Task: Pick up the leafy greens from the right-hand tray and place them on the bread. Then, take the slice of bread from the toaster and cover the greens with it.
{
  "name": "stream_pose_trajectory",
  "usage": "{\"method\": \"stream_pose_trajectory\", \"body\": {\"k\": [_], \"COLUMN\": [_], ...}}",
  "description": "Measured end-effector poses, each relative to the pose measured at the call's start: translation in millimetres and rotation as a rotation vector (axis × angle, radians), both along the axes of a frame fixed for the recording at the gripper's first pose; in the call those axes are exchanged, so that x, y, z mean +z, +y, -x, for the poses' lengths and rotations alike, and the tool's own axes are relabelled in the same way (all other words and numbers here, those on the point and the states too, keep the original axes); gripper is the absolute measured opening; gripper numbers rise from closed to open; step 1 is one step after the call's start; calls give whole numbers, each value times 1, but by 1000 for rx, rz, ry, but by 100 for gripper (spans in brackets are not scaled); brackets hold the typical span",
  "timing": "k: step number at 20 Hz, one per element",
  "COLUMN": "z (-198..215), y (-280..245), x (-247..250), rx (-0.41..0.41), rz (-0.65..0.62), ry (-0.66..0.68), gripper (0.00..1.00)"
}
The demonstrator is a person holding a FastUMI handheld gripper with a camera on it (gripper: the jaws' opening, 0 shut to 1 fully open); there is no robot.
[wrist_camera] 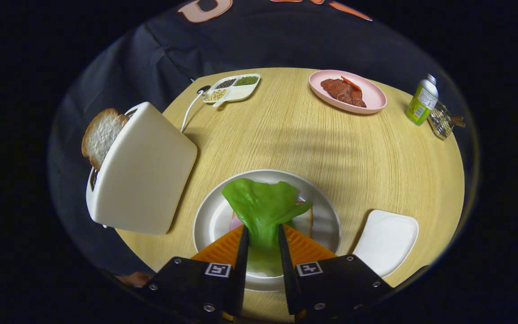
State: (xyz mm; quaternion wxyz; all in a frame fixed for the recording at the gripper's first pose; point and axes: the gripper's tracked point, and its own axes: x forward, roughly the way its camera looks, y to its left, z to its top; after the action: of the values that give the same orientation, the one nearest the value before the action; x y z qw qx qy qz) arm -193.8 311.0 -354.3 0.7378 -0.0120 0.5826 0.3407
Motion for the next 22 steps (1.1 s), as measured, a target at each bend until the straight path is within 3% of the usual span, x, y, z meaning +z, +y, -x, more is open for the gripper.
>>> {"method": "stream_pose_trajectory", "body": {"k": [1, 5, 11, 15, 22], "z": [-2, -21, -50, -51, -42], "y": [1, -1, 12, 38, 106], "x": [4, 29, 104, 154, 206], "rx": [-11, -71, -123, -61, 75], "rz": [-5, -29, -118, -155, -136], "ry": [-22, -86, -163, -184, -205], "gripper": [49, 69, 85, 94, 96]}}
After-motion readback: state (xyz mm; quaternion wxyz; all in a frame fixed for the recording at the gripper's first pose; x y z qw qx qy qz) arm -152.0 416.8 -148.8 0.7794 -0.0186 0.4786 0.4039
